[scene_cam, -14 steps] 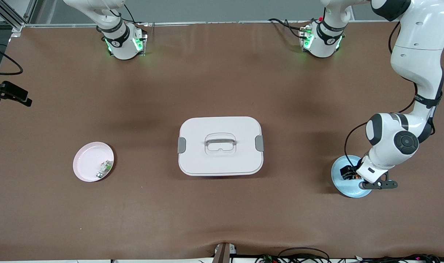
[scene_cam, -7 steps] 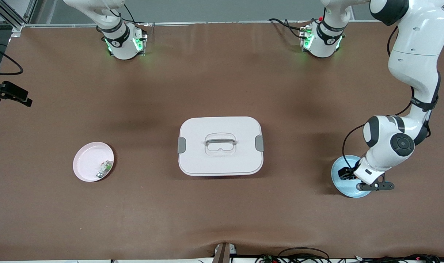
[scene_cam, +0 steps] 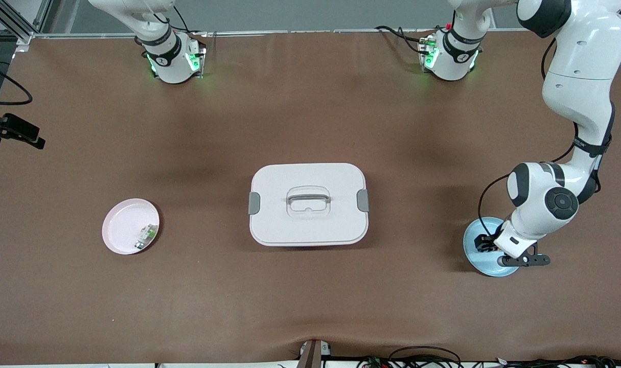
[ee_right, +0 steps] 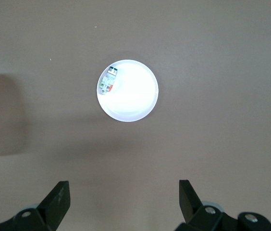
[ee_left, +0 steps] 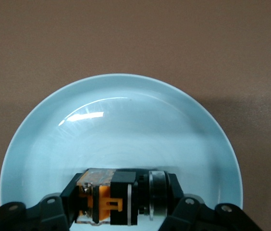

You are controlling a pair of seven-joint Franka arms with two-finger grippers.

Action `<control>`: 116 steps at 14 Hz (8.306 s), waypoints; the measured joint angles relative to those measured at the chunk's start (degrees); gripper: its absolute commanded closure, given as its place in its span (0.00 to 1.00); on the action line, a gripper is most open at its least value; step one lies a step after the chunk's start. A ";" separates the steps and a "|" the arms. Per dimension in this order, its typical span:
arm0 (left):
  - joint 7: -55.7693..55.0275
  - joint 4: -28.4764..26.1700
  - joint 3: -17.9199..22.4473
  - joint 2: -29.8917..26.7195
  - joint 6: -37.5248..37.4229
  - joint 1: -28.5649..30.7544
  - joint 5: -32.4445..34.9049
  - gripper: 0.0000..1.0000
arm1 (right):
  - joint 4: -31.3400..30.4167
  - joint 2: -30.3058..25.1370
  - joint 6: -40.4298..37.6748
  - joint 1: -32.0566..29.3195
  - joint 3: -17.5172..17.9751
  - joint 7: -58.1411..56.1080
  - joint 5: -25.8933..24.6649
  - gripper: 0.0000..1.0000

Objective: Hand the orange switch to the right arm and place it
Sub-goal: 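Lower the left gripper and close it on the orange switch, then lift the switch with the left gripper while the right gripper reaches over, then close the right gripper on the switch held by the left gripper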

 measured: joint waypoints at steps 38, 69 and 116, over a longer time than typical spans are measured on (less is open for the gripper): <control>-61.14 14.25 -23.14 -11.06 -24.31 -9.05 -11.55 1.00 | -0.51 0.53 -1.75 10.86 0.73 10.91 14.44 0.00; -104.56 20.63 -25.07 -7.65 -22.89 -19.95 -30.08 1.00 | -15.71 8.02 47.11 36.52 0.81 19.73 60.01 0.00; -107.39 21.65 -25.69 -8.27 -24.99 -20.65 -30.08 0.34 | -11.95 14.46 45.49 41.67 -0.08 15.31 64.18 1.00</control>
